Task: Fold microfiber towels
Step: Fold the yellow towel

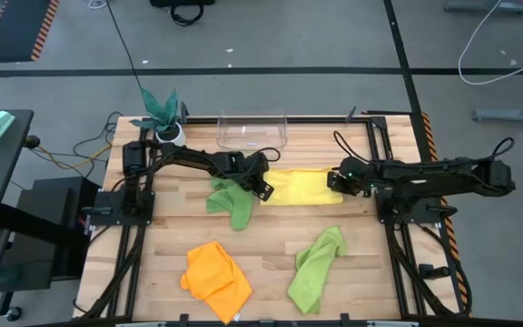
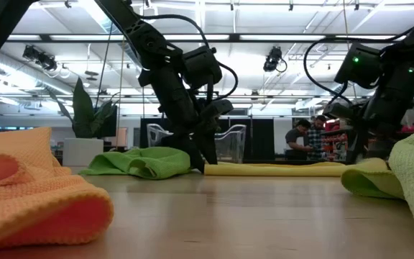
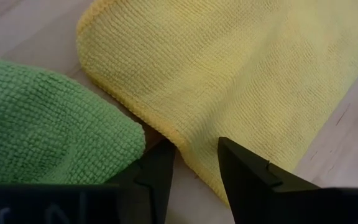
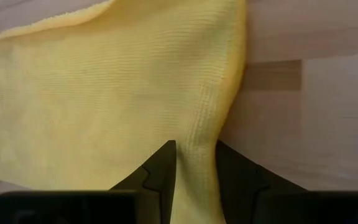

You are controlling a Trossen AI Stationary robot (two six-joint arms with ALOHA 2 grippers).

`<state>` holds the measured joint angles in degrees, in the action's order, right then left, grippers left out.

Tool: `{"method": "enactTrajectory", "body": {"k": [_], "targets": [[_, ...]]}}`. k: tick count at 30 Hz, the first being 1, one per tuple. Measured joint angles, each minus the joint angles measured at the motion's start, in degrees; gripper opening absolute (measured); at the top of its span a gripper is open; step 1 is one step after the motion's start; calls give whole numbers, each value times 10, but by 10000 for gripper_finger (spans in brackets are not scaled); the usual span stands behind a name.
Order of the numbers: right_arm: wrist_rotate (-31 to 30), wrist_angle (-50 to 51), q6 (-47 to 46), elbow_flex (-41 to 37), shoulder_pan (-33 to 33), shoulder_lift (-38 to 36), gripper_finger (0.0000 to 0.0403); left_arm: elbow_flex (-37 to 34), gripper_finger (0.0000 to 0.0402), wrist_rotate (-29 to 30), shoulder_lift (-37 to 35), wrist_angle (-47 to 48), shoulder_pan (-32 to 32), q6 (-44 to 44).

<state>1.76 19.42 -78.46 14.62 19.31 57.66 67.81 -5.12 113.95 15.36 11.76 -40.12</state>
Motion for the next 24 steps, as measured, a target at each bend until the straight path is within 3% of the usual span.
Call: {"method": "enactTrajectory", "body": {"k": [8, 17, 24], "targets": [[8, -75, 1, -1, 0, 42, 109, 0, 128, 0, 0, 5, 5, -2], [4, -93, 1, -2, 0, 51, 108, 0, 122, 9, 0, 7, -1, -2], [-4, -103, 5, -3, 0, 51, 59, 0, 116, 8, 0, 8, -1, -2]]}}
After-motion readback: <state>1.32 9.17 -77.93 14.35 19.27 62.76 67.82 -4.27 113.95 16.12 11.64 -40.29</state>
